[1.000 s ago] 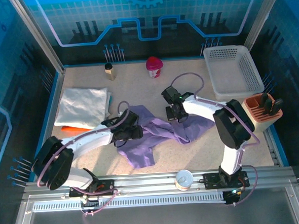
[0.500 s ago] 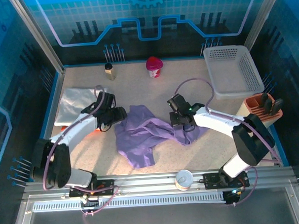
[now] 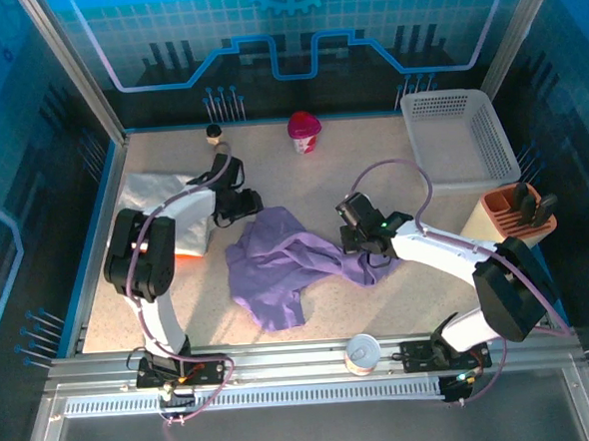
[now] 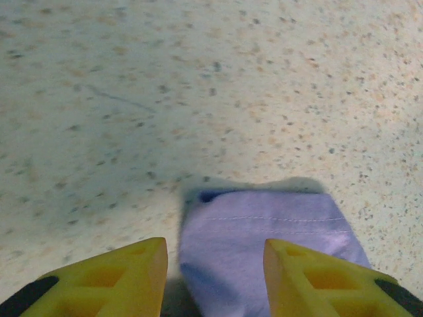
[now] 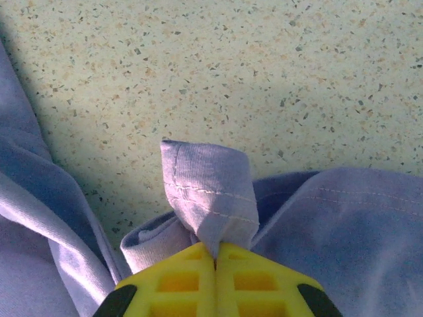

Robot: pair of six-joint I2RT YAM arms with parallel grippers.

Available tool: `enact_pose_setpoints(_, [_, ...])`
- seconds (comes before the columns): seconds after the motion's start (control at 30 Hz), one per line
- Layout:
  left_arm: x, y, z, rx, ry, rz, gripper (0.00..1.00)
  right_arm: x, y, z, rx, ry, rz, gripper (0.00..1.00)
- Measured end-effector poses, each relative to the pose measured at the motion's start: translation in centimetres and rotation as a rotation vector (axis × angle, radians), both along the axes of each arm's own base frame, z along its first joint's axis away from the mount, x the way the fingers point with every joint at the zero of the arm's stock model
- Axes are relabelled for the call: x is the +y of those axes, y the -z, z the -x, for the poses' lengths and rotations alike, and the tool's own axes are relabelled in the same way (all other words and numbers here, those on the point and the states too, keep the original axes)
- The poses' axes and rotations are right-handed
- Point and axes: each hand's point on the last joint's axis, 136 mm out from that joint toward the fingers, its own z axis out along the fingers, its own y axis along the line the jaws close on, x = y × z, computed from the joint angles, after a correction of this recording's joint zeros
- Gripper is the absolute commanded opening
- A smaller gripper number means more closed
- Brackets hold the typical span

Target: Fold and stack the t-shirts

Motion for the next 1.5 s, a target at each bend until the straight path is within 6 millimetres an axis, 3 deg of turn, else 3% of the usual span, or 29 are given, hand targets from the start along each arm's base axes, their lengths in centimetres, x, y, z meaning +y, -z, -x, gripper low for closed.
enact_pose_setpoints(0.13, [-1.0,1.1,-0.1,0.010,0.035,-0.023,0.42,-0.1,0.0,0.0,0.002,0.009,-0.002,0.00])
enact_pose_setpoints(0.3, [-0.6,2.4,0.0,0.034,0.033,-0.054,0.36,-0.7,-0.1,-0.2,0.005,0.030,-0.008,0.00])
enact_pose_setpoints(0.6, [-0.2,2.6,-0.4,0.027,0.036,-0.091,0.06,-2.7,-1.4,-0.6,-0.014,0.102,-0.038,0.00])
enact_pose_setpoints(0.7, [-0.2,2.3,-1.0,0.015,0.031,-0.097,0.00,-3.3,-2.1,-0.8,-0.033,0.123,-0.052,0.00])
enact_pose_setpoints(0.93, [0.2,1.2,-1.3,-0.001,0.017,-0.116,0.00,-5.3,-3.6,-1.5,-0.071,0.196,-0.081,0.00])
enact_pose_setpoints(1.1, [0.5,-1.8,-1.3,-0.045,0.013,-0.122,0.00,-7.1,-4.5,-1.9,-0.094,0.275,-0.101,0.01])
enact_pose_setpoints(1.13, [0.5,-2.6,-1.4,-0.061,0.014,-0.120,0.10,-7.5,-4.7,-1.9,-0.098,0.288,-0.105,0.01])
enact_pose_setpoints(1.2, [0.4,-4.0,-1.7,-0.090,0.025,-0.118,0.40,-8.0,-4.9,-2.1,-0.106,0.310,-0.112,0.01])
enact_pose_setpoints(1.23, [0.4,-4.3,-1.9,-0.098,0.028,-0.118,0.47,-8.2,-5.0,-2.1,-0.108,0.316,-0.116,0.01])
enact_pose_setpoints(1.33, [0.2,-4.3,-2.2,-0.094,0.043,-0.127,0.56,-8.4,-5.0,-2.2,-0.107,0.325,-0.126,0.01])
enact_pose_setpoints(1.4, [0.2,-3.3,-2.3,-0.075,0.053,-0.136,0.59,-8.3,-4.9,-2.2,-0.099,0.323,-0.135,0.01])
enact_pose_setpoints(1.5, [0.3,-1.3,-2.1,-0.033,0.058,-0.149,0.56,-8.3,-4.6,-2.0,-0.090,0.322,-0.142,0.01])
